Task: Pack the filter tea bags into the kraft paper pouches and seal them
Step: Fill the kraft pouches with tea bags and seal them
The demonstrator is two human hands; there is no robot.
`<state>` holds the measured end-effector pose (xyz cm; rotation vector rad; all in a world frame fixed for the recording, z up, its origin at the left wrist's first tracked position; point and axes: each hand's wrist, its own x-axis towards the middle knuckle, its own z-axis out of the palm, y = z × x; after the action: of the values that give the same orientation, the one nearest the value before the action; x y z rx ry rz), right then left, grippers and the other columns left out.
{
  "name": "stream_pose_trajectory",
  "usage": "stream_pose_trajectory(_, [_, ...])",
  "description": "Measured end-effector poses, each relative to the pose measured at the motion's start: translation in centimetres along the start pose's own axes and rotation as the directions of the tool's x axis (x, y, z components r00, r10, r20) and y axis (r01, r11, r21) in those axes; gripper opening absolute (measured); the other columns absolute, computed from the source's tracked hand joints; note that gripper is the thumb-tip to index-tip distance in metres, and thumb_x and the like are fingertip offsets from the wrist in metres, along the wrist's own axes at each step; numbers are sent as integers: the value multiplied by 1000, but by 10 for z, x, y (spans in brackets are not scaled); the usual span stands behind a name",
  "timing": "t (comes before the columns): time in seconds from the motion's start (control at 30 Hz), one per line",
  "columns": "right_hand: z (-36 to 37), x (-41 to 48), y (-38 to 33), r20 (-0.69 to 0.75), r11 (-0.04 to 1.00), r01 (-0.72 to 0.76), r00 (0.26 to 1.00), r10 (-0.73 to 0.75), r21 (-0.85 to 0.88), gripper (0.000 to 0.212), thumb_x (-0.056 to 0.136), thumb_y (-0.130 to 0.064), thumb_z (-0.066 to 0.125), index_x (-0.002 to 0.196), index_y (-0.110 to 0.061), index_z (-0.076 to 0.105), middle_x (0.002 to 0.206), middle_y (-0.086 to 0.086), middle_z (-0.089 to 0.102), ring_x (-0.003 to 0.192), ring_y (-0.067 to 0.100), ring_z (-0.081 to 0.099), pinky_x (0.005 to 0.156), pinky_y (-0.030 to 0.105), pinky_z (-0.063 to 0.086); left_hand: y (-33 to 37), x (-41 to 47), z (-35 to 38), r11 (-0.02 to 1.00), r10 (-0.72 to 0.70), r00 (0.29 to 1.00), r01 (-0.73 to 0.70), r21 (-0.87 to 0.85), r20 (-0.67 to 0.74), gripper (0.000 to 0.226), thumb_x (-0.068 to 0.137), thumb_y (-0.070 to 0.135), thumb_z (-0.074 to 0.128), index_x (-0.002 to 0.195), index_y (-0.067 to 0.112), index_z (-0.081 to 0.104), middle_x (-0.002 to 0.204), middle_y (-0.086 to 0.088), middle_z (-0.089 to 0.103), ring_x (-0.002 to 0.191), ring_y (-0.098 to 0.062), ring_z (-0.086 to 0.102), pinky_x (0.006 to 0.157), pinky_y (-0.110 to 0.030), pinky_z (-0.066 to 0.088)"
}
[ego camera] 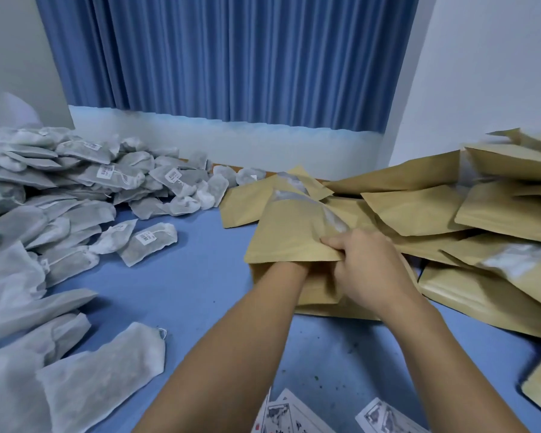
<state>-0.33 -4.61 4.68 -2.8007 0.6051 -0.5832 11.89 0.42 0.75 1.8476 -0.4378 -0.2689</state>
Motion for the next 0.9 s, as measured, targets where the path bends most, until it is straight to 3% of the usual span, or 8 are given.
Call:
stream_pose_trajectory(0.2, [2, 6, 13, -143, 989, -132, 980, 141, 68, 52, 88, -10, 48, 128, -38, 65, 102, 13, 67, 90, 37, 59, 73, 37, 52, 17, -14, 23, 966, 133, 944, -191, 173, 302, 25, 105, 18, 46, 127, 16, 57, 119, -7, 62, 120, -24, 54, 109, -33, 38])
stream_pose_trajectory(0.27, [-1, 7, 17, -236, 980, -164, 953, 187, 116, 52, 87, -8, 49, 128, -36, 65, 105, 14, 71, 96, 41, 62, 79, 40, 54, 5, -39, 26, 893, 365, 921, -389, 229, 139, 32, 100, 21, 50, 131, 17, 55, 128, -10, 61, 121, -29, 56, 104, -39, 44])
stream_pose_trajectory(0.37, [-4, 6, 20, -331, 972, -153, 921, 205, 176, 46, 85, -5, 50, 120, -28, 69, 99, 16, 73, 92, 42, 63, 77, 42, 55, -24, -80, 7, 633, 743, 669, -688, 356, -28, 33, 92, 19, 58, 125, 17, 57, 109, -4, 57, 98, -24, 52, 88, -31, 44])
stream_pose_trajectory(0.43, [-6, 5, 22, -349, 966, -153, 911, 220, 210, 44, 87, -6, 49, 120, -28, 69, 100, 16, 73, 93, 42, 63, 78, 43, 56, -36, -103, -2, 638, 767, 633, -734, 234, -106, 14, 89, 17, 61, 102, 19, 63, 86, 6, 52, 80, -15, 49, 72, -24, 41])
stream_pose_trajectory(0.57, [-13, 3, 20, -421, 965, -73, 890, 177, 251, 42, 90, -5, 48, 117, -27, 72, 98, 14, 74, 92, 40, 62, 78, 40, 53, -40, -129, -7, 928, 88, 995, -101, -360, -53, 22, 77, 37, 67, 77, 24, 48, 53, 10, 38, 48, -11, 38, 45, -23, 35])
stream_pose_trajectory(0.67, [-18, 1, 21, -435, 971, -3, 894, 110, 239, 45, 88, -1, 50, 117, -27, 74, 99, 11, 75, 93, 37, 64, 81, 36, 51, -35, -126, -9, 826, -225, 962, 273, -492, 157, 48, 81, 48, 77, 101, 14, 50, 58, -2, 47, 43, -22, 47, 39, -26, 40])
stream_pose_trajectory(0.8, [-23, -13, 24, -376, 964, 168, 923, -80, 207, 53, 82, 8, 52, 116, -25, 75, 113, 1, 72, 106, 24, 65, 94, 34, 49, -12, -113, -13, 564, 84, 892, 326, -759, 445, 81, 79, 55, 78, 134, 4, 50, 118, -19, 68, 105, -29, 70, 80, -46, 59])
stream_pose_trajectory(0.9, [-18, -32, 30, 35, 908, 356, 928, -372, 222, 62, 81, 8, 51, 130, -27, 68, 138, -10, 62, 133, 9, 51, 111, 27, 38, 5, -116, -12, 476, 182, 843, 375, -795, 506, 83, 82, 73, 60, 131, 7, 61, 124, -16, 68, 112, -28, 68, 87, -46, 57])
